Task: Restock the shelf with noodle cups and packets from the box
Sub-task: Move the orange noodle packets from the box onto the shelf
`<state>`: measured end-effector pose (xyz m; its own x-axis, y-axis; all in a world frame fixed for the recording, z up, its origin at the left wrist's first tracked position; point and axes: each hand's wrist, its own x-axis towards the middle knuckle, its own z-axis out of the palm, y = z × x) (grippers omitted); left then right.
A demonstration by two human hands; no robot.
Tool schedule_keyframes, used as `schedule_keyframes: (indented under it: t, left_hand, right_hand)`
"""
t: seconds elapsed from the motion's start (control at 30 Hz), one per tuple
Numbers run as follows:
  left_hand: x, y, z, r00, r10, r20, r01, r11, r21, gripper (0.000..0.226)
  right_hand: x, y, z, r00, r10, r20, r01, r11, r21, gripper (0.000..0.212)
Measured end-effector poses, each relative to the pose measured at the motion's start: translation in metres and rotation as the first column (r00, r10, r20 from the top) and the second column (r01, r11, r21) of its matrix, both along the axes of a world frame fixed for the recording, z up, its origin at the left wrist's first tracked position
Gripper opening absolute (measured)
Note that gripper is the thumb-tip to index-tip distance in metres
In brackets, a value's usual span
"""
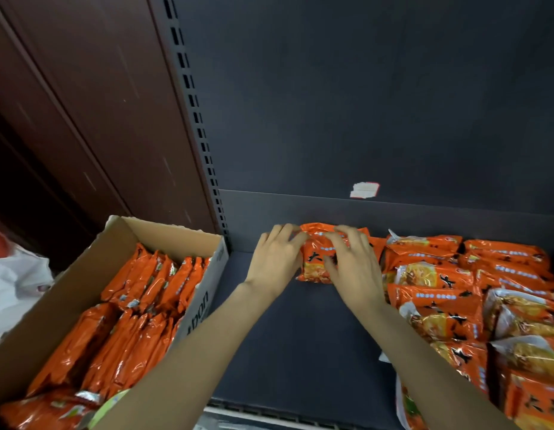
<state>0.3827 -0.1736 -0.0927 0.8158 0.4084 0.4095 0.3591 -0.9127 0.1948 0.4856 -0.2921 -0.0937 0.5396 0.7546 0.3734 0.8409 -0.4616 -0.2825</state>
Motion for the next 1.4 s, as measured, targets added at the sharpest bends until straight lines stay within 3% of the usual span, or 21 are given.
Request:
schedule_keyframes:
  t: [0.2, 0.4, 0.6, 0.7, 0.83, 1.07, 1.4]
  left_hand:
    - [-0.080, 0.026, 0.005, 0.989, 0.145, -0.010, -0.144, 0.980, -0.140, 0.030]
    - [-0.190, 0.074, 0.001, 0.945, 0.327, -0.022, -0.317, 0.893, -0.321, 0.023]
    - [-0.301, 0.129, -0.025, 0.880, 0.428, -0.206, -0.475, 0.777, -0.414, 0.030]
    - [-0.345, 0.146, -0.048, 0.864, 0.396, -0.311, -0.502, 0.730, -0.464, 0.036]
    - [-0.374, 0.153, -0.072, 0.851, 0.277, -0.446, -0.494, 0.711, -0.501, 0.061]
    - [-0.376, 0.156, -0.090, 0.808, 0.184, -0.559, -0.474, 0.767, -0.432, 0.077]
    - [-0.376, 0.153, -0.081, 0.906, 0.257, -0.337, -0.415, 0.701, -0.580, 0.045]
  right_hand:
    - [-0.060, 0.036, 0.004, 0.957, 0.172, -0.233, -0.174, 0.985, 0.012, 0.033]
    - [-0.139, 0.094, 0.008, 0.896, 0.306, -0.321, -0.322, 0.947, 0.005, 0.027]
    - [-0.224, 0.152, -0.007, 0.852, 0.379, -0.362, -0.413, 0.911, -0.017, 0.025]
    - [-0.258, 0.173, -0.028, 0.833, 0.364, -0.416, -0.428, 0.901, -0.068, 0.030]
    - [-0.290, 0.188, -0.061, 0.825, 0.291, -0.484, -0.426, 0.883, -0.196, 0.041]
    - [-0.304, 0.199, -0.095, 0.846, 0.155, -0.509, -0.398, 0.820, -0.411, 0.052]
    - [-0.305, 0.213, -0.096, 0.915, -0.009, -0.403, -0.175, 0.892, -0.417, 0.022]
